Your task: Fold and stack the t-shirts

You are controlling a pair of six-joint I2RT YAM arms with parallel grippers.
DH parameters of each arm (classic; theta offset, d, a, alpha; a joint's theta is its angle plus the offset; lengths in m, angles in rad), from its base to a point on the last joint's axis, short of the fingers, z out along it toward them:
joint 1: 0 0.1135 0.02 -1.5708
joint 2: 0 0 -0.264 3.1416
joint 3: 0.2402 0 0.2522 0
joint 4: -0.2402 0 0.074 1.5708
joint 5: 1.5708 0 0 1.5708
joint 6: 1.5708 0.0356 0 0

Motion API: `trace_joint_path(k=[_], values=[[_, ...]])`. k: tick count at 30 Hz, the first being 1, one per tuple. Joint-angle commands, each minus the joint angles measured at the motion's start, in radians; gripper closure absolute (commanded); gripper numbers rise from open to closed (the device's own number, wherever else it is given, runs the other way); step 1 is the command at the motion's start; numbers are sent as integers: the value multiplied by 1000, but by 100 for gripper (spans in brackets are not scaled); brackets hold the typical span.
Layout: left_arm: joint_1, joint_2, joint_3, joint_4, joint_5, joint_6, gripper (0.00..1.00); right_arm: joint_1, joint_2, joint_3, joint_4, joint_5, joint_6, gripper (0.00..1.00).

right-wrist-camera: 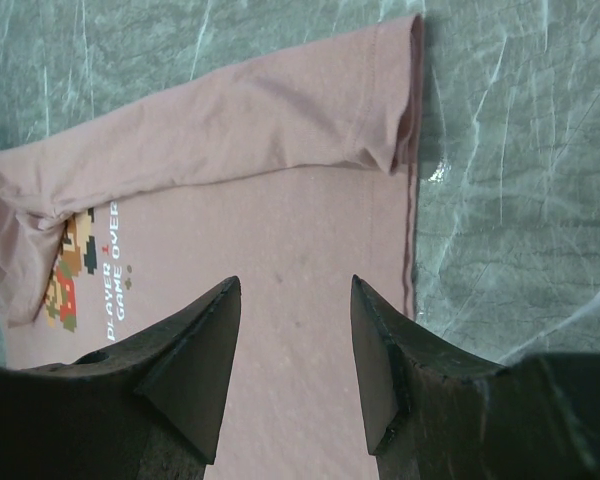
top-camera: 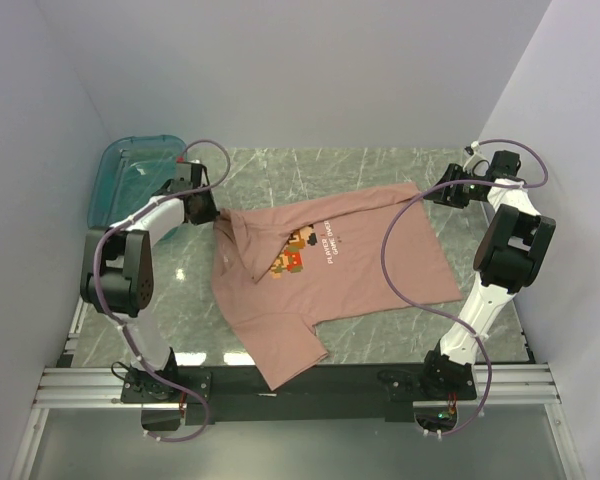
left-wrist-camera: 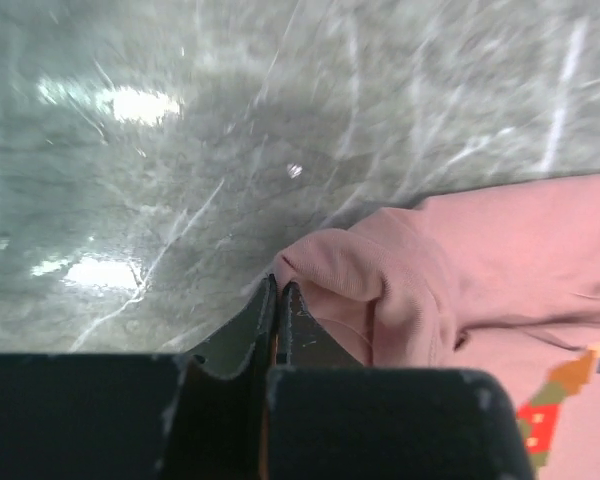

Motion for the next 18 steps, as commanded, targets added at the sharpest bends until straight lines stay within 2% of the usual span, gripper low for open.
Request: trace_joint_path(k=[1, 3, 4, 7, 9, 13, 18], values=[[-17, -80, 7, 4, -81, 32, 98, -13, 8, 13, -1, -10, -12, 45], [-22, -80, 7, -12, -95, 37, 92, -11, 9, 14, -2, -10, -12, 45], [-20, -80, 4, -13, -112, 35, 84, -11, 9, 13, -4, -10, -12, 45], [-20, -80, -1, -24, -145, 26, 72, -11, 6, 17, -7, -8, -14, 45], [-20, -121, -17, 8, -147, 14, 66, -13, 6, 17, -8, -5, -17, 45], [-20, -195, -39, 39, -83, -6, 59, -11, 9, 16, -7, -7, -18, 45], [-18, -126, 41, 16, 75, -42, 59, -10, 15, 24, -11, -7, -18, 45]])
